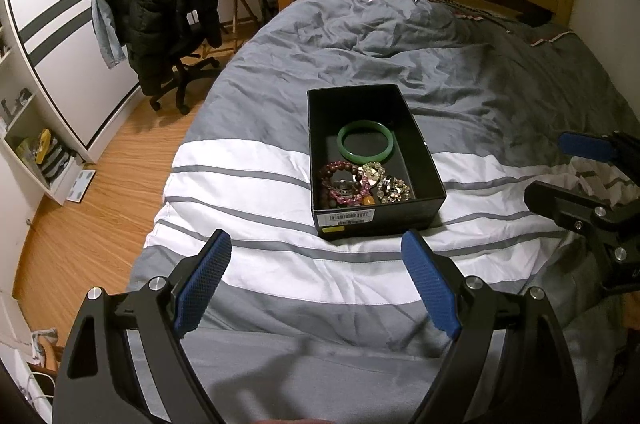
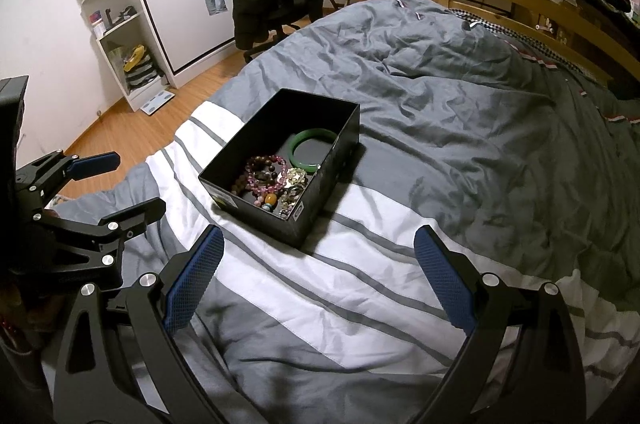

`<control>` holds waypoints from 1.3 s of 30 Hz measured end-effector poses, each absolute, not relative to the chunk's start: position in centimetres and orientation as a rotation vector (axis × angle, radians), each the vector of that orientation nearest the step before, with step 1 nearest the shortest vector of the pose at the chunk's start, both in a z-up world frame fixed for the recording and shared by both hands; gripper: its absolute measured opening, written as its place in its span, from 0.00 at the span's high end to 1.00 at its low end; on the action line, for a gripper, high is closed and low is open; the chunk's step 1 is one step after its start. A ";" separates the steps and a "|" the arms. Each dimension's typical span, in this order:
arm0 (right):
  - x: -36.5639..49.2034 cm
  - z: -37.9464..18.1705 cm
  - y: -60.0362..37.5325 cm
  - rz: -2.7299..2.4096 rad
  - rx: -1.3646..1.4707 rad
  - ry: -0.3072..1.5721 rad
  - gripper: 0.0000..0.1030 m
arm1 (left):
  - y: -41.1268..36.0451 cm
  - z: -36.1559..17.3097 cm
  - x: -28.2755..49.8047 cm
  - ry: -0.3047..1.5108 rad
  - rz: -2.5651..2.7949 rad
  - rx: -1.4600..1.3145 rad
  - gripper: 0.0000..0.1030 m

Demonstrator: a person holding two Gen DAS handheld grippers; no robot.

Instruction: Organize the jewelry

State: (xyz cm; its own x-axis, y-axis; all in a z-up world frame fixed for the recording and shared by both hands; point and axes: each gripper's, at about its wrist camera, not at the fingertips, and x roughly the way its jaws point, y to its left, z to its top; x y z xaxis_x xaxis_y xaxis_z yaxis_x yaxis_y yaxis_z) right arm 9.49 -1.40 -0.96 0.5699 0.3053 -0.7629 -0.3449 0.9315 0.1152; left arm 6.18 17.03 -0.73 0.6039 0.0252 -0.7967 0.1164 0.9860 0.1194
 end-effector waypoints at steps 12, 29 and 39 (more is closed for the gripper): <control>9.5 -1.0 -1.4 0.381 -0.047 0.886 0.08 | 17.0 -0.7 6.3 0.922 -0.060 0.169 0.16; 9.5 -1.1 -1.3 0.380 -0.047 0.886 0.08 | 16.9 -0.7 6.3 0.925 -0.068 0.177 0.16; 9.4 -1.1 -1.3 0.381 -0.046 0.885 0.08 | 16.8 -0.7 6.3 0.926 -0.067 0.177 0.15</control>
State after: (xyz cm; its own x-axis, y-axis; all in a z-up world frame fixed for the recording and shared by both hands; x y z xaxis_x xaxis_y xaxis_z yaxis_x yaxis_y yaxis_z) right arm 9.42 -1.31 -1.11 0.5709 0.3056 -0.7620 -0.3434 0.9319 0.1165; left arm 6.25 16.81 -0.74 0.6002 0.0183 -0.7997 0.1336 0.9834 0.1227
